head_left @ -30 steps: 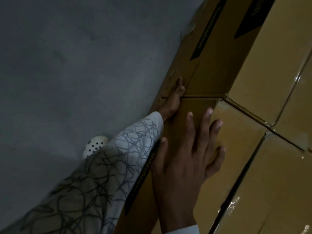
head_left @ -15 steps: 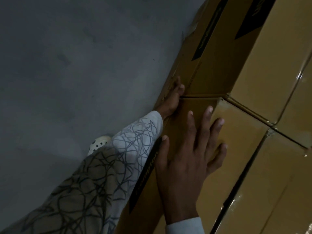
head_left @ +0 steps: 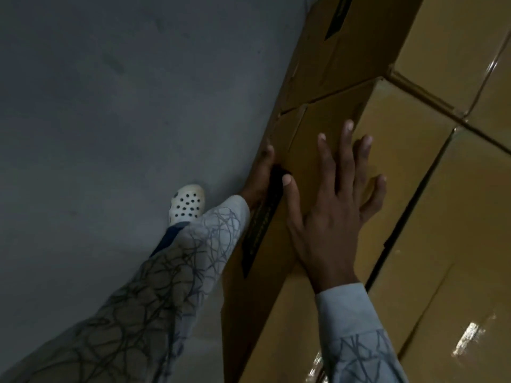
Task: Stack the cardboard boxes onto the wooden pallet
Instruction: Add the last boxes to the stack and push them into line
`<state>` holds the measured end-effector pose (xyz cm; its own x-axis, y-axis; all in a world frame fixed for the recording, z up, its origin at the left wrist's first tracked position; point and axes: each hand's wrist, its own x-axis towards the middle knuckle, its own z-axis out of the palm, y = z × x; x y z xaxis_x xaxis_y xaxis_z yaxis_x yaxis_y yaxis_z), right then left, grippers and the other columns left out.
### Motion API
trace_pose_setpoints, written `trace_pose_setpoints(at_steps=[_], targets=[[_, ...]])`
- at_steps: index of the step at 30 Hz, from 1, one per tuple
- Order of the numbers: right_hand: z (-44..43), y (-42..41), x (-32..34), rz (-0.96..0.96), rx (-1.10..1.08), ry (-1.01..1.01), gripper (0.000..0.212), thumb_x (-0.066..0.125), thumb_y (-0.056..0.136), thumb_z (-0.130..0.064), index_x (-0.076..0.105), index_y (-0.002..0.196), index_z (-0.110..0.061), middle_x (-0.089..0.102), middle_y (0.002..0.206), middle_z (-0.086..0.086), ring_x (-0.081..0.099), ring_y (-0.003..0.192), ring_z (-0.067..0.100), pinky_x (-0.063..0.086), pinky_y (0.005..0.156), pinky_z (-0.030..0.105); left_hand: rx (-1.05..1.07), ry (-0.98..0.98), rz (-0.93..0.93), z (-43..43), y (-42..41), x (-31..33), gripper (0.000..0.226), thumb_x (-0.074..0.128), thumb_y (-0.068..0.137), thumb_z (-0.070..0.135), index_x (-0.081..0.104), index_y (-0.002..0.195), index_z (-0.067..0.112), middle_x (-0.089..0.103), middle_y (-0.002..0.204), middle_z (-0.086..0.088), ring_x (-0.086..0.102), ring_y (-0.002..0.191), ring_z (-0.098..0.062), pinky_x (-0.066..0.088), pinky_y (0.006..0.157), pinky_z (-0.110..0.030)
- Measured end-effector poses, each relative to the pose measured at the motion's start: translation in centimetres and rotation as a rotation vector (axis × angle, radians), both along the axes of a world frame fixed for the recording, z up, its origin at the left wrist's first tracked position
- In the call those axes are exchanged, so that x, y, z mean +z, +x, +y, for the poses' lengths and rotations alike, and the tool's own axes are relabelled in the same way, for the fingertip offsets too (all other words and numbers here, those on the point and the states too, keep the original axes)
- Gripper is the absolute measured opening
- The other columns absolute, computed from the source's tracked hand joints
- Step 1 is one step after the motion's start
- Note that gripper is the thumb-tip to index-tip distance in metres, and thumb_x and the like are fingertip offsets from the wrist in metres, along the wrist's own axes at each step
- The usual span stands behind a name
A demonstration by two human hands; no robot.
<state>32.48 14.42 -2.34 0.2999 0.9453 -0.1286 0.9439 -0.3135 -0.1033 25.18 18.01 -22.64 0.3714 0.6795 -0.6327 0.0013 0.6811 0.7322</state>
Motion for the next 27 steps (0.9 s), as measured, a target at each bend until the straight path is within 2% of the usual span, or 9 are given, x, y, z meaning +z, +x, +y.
trace_pose_setpoints(at_steps=[3,6,9,13,16,19,21,23,27], targets=[[-2.7,-0.4,0.7,0.063,-0.007,0.038,0.062,0.050,0.107,-0.046,0.032,0.162,-0.021,0.014,0.174,0.003,0.005,0.161,0.024,0.004,0.125,0.057,0.012,-0.152,0.031,-1.2,-2.2,1.1,0.084,0.040,0.092,0.078,0.030,0.159,0.028,0.032,0.163,0.006,0.034,0.148,-0.013,0.022,0.125,-0.043],[-8.1,-1.6,2.4,0.161,-0.106,0.092,0.057,0.048,0.108,-0.043,0.037,0.160,-0.021,0.017,0.173,0.002,0.007,0.161,0.024,0.006,0.125,0.058,0.129,-0.338,0.093,-6.5,-4.9,6.6,0.062,0.021,0.108,0.054,0.021,0.161,0.021,0.025,0.161,0.011,0.026,0.146,-0.008,0.016,0.120,-0.029],[-14.9,-2.1,3.7,0.226,-0.201,0.137,0.051,0.045,0.109,-0.040,0.042,0.156,-0.021,0.019,0.173,0.000,0.007,0.161,0.022,0.015,0.121,0.062,0.100,-0.436,0.147,-15.5,-6.5,9.3,0.061,0.019,0.108,0.054,0.021,0.161,0.023,0.028,0.164,-0.002,0.030,0.150,-0.022,0.029,0.116,-0.037],[-24.9,-2.5,4.9,0.304,-0.245,0.184,0.049,0.041,0.109,-0.039,0.043,0.155,-0.023,0.017,0.173,-0.005,0.004,0.161,0.018,0.011,0.123,0.055,0.080,-0.424,0.091,-22.9,-8.2,8.3,0.066,0.022,0.101,0.070,0.050,0.137,0.022,0.058,0.130,0.000,0.056,0.116,-0.020,0.048,0.094,-0.038],[-33.2,-1.7,7.2,0.364,-0.325,0.201,0.050,0.042,0.109,-0.042,0.042,0.156,-0.025,0.016,0.173,-0.007,0.002,0.160,0.015,0.007,0.124,0.051,0.166,-0.370,0.241,-23.0,-12.4,4.3,0.103,0.046,0.060,0.103,0.055,0.140,0.039,0.052,0.149,0.002,0.048,0.138,-0.027,0.047,0.102,-0.050],[-41.7,-0.7,10.0,0.418,-0.467,0.218,0.056,0.040,0.107,-0.048,0.041,0.156,-0.022,0.018,0.173,-0.005,0.003,0.160,0.016,0.009,0.124,0.051,0.019,0.046,0.350,-26.6,-11.1,16.9,0.081,0.043,0.092,0.077,0.024,0.160,0.035,0.020,0.168,0.007,0.021,0.153,-0.018,0.021,0.123,-0.041],[-47.1,-0.4,11.0,0.488,-0.608,0.225,0.060,0.040,0.106,-0.050,0.041,0.157,-0.019,0.020,0.172,-0.002,0.006,0.160,0.019,0.012,0.125,0.053,-0.282,0.471,0.503,-31.3,-9.0,27.9,0.068,0.037,0.103,0.059,0.017,0.161,0.031,0.014,0.169,0.006,0.013,0.155,-0.017,0.012,0.125,-0.038],[-51.5,-0.6,11.5,0.552,-0.780,0.252,0.064,0.042,0.104,-0.053,0.040,0.157,-0.018,0.022,0.171,0.001,0.010,0.160,0.022,0.017,0.125,0.056,-0.622,0.758,0.570,-35.3,-8.0,31.7,0.069,0.034,0.101,0.062,0.022,0.161,0.029,0.020,0.168,0.002,0.015,0.155,-0.020,0.011,0.126,-0.044],[-56.4,-1.8,11.5,0.715,-1.160,0.290,0.064,0.044,0.107,-0.052,0.032,0.161,-0.021,0.017,0.173,0.000,0.010,0.160,0.020,0.012,0.125,0.047,-1.134,1.003,0.547,-39.3,-4.4,33.3,0.064,0.040,0.102,0.058,0.024,0.160,0.035,0.025,0.166,-0.002,0.019,0.153,-0.025,0.020,0.122,-0.053]])
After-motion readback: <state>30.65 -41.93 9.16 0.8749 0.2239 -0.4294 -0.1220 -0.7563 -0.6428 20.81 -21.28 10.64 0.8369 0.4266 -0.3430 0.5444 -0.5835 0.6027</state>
